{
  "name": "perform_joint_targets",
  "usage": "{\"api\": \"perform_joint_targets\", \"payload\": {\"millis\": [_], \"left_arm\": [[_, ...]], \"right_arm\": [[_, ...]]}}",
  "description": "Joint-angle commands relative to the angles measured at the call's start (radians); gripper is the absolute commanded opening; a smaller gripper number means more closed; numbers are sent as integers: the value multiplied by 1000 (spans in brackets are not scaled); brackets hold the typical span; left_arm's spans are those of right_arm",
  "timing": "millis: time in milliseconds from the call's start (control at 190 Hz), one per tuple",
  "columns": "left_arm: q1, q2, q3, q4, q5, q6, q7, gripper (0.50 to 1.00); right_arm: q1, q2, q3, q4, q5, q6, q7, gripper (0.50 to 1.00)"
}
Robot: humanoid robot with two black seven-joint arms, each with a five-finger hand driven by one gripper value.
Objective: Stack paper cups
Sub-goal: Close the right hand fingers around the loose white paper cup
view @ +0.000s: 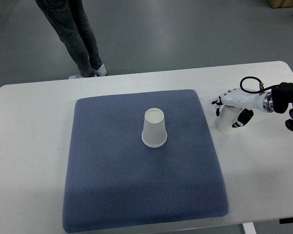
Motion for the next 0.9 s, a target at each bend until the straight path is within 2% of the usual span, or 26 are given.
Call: {"api": "perform_joint_targets", "payload": {"millis": [0,290,411,490,601,664,743,791,896], "left_arm": [[0,0,0,0,0,0,0,1000],[0,0,0,0,0,0,0,1000],[0,0,0,0,0,0,0,1000],[0,0,0,0,0,0,0,1000],[0,0,0,0,0,0,0,1000],[0,0,0,0,0,0,0,1000],[0,0,0,0,0,0,0,1000],[0,0,0,0,0,0,0,1000],[1,0,0,0,0,0,0,1000]], "right_arm": [[-5,4,1,-3,0,-2,1,872],[-5,20,1,-22,3,-2,8,829],[-6,20,3,-22,5,-1,8,787],[-6,20,3,-22,11,7,8,744],[-9,20,3,-23,16,12,8,656],[-11,20,3,-25,17,15,8,631],[-11,20,3,-25,19,24,8,564],[-9,21,5,-23,19,29,8,505],[-9,21,5,-23,19,32,8,500]]}}
